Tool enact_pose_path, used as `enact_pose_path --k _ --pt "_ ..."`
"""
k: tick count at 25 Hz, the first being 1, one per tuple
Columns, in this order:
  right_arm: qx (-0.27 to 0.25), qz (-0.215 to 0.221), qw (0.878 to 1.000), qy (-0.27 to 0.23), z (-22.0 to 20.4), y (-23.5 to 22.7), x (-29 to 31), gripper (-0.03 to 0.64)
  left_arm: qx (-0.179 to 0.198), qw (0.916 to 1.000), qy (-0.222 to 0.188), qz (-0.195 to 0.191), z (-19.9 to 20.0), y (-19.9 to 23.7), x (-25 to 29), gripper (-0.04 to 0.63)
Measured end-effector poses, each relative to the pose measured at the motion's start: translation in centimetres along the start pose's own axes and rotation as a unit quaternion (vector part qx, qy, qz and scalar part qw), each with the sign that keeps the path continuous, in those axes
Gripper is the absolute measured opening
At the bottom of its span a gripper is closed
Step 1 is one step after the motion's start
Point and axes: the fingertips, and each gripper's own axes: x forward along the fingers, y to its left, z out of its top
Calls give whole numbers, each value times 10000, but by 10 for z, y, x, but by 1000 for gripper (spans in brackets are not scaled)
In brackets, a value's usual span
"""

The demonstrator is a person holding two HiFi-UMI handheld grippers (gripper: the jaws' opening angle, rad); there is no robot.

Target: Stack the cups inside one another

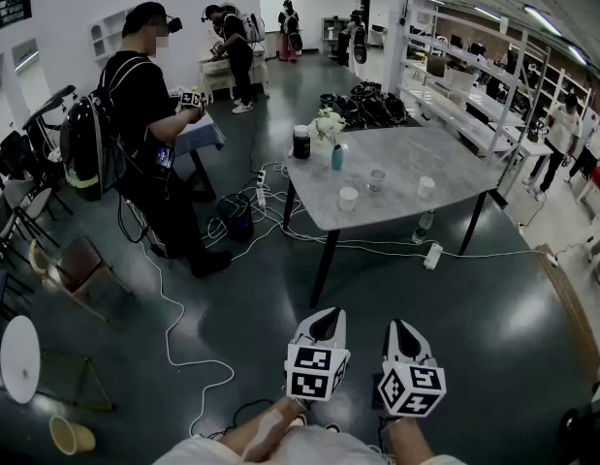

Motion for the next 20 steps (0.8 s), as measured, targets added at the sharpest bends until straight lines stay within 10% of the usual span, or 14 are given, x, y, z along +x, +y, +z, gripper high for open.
enact_pose_path --k 20 --pt "237 20 9996 162 -8 -56 -5 8 -8 9994 126 320 -12 -24 22 -5"
